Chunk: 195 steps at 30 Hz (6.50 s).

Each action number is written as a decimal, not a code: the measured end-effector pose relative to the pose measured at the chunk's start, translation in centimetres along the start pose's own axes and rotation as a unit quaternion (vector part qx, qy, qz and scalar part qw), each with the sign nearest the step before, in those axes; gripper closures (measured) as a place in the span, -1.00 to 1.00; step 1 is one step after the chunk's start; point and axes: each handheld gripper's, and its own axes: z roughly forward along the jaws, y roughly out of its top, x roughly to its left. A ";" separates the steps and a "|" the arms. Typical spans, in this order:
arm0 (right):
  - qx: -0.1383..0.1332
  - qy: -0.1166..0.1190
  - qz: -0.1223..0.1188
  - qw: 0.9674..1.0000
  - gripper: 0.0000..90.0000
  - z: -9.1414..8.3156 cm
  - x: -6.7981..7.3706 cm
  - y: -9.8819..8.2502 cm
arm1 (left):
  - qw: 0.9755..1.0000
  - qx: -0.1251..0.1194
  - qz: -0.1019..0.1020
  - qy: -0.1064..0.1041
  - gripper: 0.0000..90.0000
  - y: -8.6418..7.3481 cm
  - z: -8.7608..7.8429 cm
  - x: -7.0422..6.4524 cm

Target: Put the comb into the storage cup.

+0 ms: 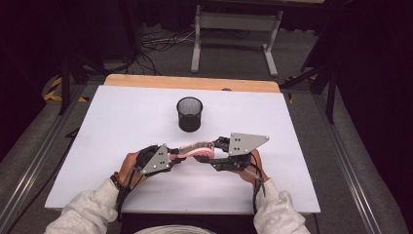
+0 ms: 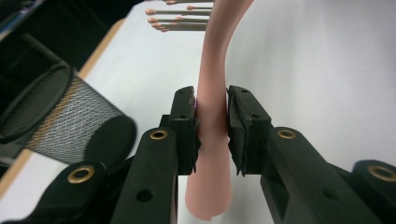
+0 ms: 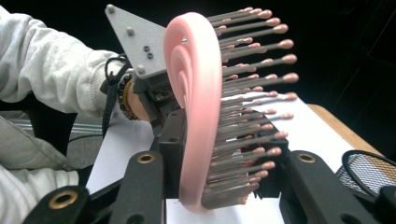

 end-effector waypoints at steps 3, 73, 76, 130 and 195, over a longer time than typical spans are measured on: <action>0.001 -0.006 0.025 1.000 0.41 0.2 -0.2 0.3 | 1.000 -0.002 -0.004 0.010 0.34 -0.1 0.1 0.0; -0.014 -0.250 0.104 0.963 0.41 -1.8 -7.4 5.2 | 0.973 -0.075 -0.203 0.083 -0.86 -8.4 -8.8 -0.2; -0.014 -0.258 0.104 0.961 0.41 -1.6 -7.7 5.2 | 0.973 -0.075 -0.201 0.084 -0.86 -8.4 -8.8 -0.2; 0.008 -0.253 0.212 0.944 0.41 4.9 -11.0 -0.1 | 0.978 -0.072 -0.180 0.071 -0.78 -8.3 -8.7 -0.5; 0.035 -0.288 0.177 0.941 0.13 3.1 -8.5 -1.7 | 0.981 -0.061 -0.172 0.069 -0.78 -8.2 -8.3 -0.6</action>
